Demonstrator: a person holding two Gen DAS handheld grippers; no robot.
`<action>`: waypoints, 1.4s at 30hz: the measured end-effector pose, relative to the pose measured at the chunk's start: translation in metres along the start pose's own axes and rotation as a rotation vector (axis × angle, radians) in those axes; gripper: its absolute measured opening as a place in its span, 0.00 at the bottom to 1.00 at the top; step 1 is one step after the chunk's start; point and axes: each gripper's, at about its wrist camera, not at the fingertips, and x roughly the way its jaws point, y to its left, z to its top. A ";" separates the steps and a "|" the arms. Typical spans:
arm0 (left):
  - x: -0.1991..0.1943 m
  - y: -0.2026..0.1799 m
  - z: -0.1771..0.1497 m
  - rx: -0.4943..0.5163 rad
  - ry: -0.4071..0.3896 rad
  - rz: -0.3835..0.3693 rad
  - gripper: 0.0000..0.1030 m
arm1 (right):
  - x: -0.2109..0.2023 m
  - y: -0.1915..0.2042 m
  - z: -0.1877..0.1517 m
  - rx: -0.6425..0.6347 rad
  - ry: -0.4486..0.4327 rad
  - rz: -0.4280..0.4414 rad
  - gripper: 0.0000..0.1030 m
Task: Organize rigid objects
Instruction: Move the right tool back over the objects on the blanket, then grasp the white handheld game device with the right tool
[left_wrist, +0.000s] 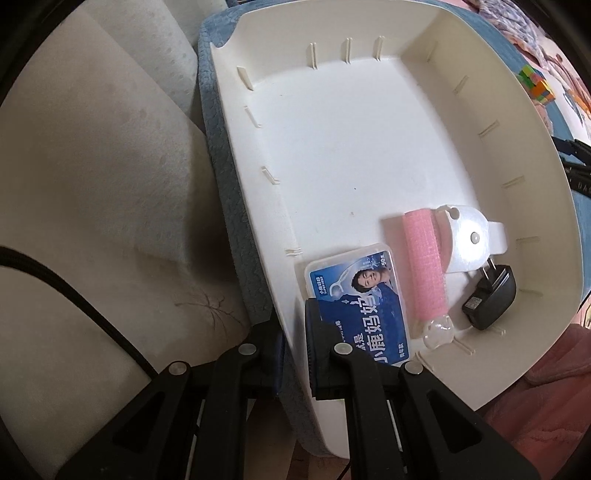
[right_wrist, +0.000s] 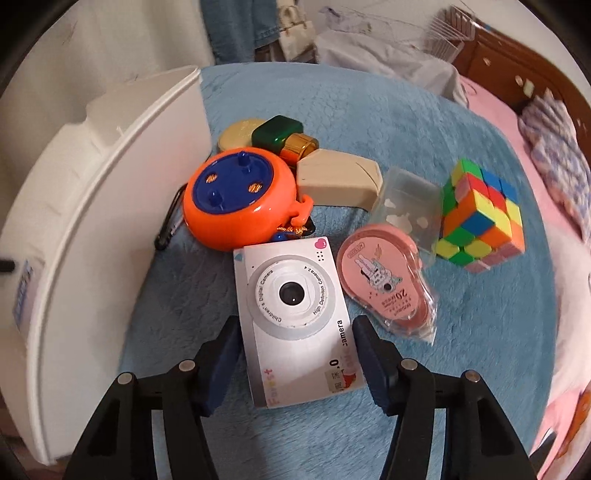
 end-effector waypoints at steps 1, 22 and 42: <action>0.000 -0.001 0.000 0.010 0.003 0.000 0.08 | -0.001 -0.001 0.000 0.009 0.000 -0.002 0.59; 0.000 -0.008 -0.009 0.154 -0.024 -0.056 0.09 | -0.089 0.017 0.033 0.231 -0.165 -0.031 0.04; 0.005 0.001 0.002 0.160 -0.007 -0.078 0.12 | -0.060 -0.052 -0.016 0.572 -0.021 -0.021 0.69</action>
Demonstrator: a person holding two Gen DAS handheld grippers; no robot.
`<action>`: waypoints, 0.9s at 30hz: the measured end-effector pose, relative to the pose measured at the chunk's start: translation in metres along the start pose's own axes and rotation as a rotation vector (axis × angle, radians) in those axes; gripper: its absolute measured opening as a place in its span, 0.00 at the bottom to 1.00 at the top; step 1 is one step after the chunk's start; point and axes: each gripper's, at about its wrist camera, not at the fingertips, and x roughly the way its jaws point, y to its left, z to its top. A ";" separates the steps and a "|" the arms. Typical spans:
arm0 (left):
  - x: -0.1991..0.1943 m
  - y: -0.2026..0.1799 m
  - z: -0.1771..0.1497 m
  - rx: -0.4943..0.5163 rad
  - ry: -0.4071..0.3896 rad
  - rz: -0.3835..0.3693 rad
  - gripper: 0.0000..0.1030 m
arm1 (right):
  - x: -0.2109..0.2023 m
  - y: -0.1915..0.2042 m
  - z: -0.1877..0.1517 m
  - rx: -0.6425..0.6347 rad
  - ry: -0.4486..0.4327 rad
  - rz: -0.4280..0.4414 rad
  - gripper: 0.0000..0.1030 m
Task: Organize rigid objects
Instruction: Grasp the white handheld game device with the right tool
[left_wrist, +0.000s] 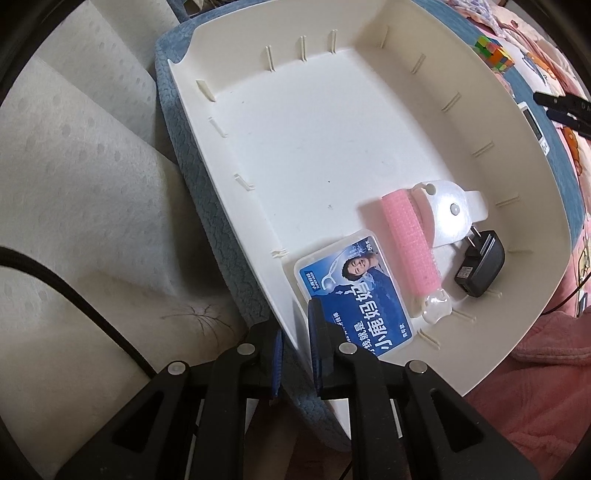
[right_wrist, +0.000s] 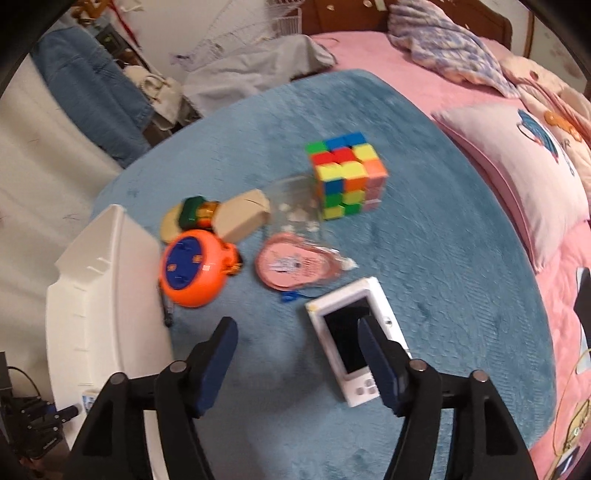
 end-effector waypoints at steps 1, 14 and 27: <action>0.001 0.001 0.001 -0.005 0.003 0.000 0.12 | 0.004 -0.004 0.001 0.002 0.013 -0.007 0.70; 0.010 0.011 0.000 -0.101 0.001 -0.002 0.12 | 0.047 -0.027 0.006 -0.045 0.150 -0.072 0.74; 0.011 0.016 -0.005 -0.168 -0.008 0.031 0.12 | 0.067 -0.034 0.009 -0.137 0.221 -0.106 0.67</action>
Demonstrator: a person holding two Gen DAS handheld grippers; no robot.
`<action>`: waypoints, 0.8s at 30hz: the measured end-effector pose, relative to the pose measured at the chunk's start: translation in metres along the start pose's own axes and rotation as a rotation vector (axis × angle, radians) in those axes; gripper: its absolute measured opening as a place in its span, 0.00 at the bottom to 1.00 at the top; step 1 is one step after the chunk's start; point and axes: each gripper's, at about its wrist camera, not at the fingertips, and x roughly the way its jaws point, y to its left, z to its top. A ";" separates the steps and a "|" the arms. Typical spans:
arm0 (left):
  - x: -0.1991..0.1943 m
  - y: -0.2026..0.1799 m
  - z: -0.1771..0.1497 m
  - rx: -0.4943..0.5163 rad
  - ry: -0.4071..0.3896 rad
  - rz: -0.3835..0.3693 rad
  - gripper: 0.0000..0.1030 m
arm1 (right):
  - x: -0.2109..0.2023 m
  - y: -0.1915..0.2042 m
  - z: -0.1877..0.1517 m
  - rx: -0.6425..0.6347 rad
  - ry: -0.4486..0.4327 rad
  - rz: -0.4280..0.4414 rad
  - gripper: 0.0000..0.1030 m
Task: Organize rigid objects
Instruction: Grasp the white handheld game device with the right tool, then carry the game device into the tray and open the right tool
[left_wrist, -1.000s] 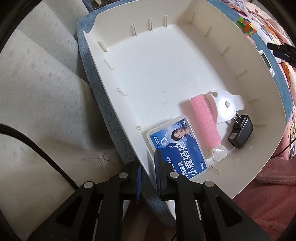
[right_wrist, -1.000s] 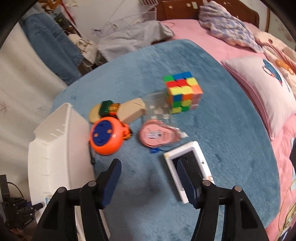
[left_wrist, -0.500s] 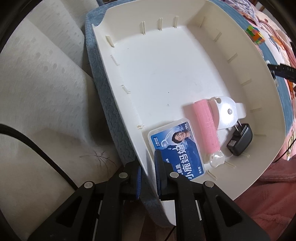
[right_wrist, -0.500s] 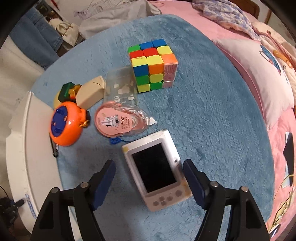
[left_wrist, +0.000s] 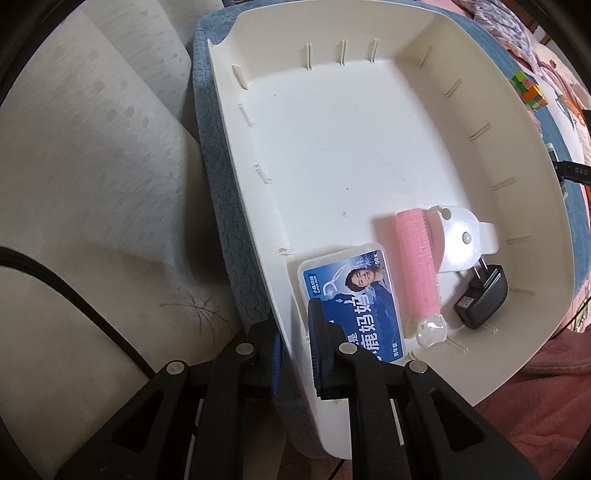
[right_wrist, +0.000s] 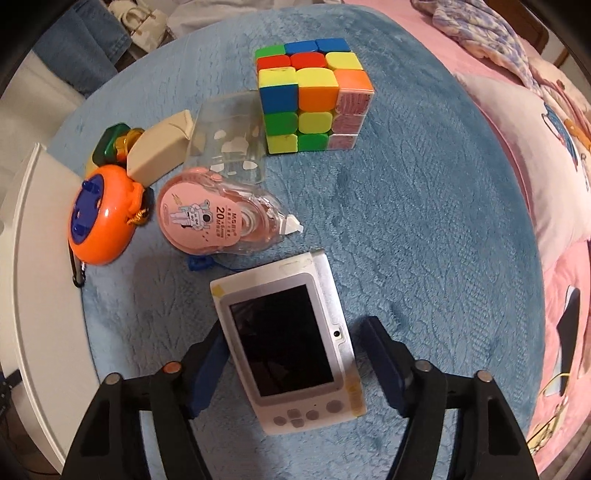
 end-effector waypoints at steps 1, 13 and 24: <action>0.001 0.000 -0.001 -0.001 0.003 0.004 0.12 | -0.001 0.000 0.000 -0.014 -0.002 0.006 0.60; 0.005 -0.009 -0.004 0.014 0.023 0.044 0.12 | -0.023 0.022 -0.013 -0.019 0.005 -0.010 0.57; 0.009 -0.026 -0.015 0.101 0.007 0.042 0.12 | -0.090 0.080 -0.026 -0.072 -0.102 0.016 0.57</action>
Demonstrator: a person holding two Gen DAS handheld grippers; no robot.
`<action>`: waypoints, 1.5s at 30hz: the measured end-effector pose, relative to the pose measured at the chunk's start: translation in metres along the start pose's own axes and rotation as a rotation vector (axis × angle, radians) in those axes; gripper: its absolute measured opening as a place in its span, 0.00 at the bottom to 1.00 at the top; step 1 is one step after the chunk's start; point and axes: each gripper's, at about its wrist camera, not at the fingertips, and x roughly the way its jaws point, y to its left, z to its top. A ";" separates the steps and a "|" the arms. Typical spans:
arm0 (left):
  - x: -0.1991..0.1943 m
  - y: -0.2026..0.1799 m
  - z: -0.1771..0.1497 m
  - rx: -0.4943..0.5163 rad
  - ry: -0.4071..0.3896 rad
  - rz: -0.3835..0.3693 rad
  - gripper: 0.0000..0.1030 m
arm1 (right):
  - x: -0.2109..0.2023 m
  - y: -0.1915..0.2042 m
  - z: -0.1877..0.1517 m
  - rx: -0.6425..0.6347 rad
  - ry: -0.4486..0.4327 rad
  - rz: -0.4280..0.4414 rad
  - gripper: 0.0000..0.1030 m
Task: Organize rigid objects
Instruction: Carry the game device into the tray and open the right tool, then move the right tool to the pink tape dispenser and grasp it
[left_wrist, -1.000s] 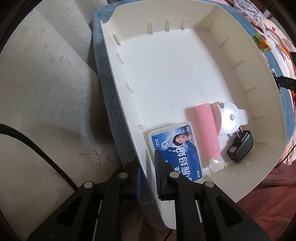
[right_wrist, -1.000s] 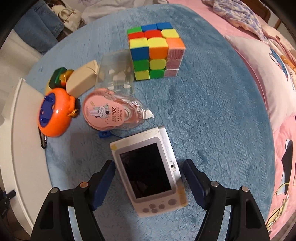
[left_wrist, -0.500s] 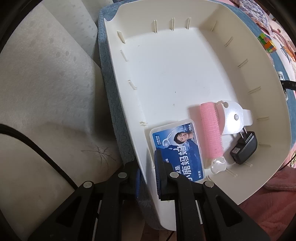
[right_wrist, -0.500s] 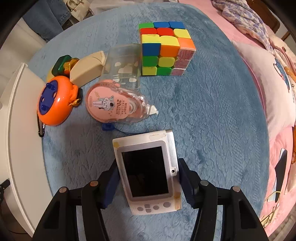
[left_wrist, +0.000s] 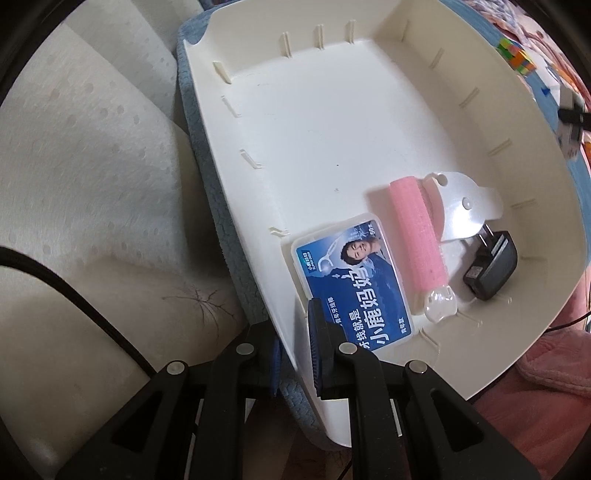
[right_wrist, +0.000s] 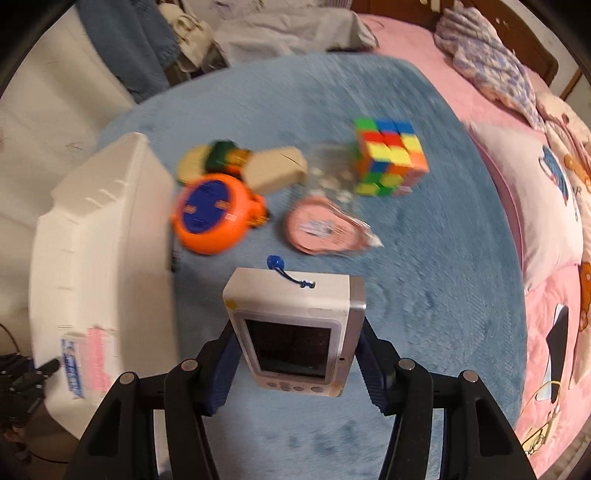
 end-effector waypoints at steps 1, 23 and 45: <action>0.000 -0.001 0.000 0.011 -0.004 -0.003 0.12 | -0.006 0.006 0.000 -0.011 -0.016 -0.001 0.57; 0.004 -0.003 -0.027 0.175 -0.068 -0.048 0.15 | -0.032 0.176 0.023 -0.236 -0.126 0.129 0.58; -0.003 -0.004 -0.022 0.177 -0.067 -0.048 0.15 | -0.042 0.144 0.035 -0.243 -0.156 0.114 0.67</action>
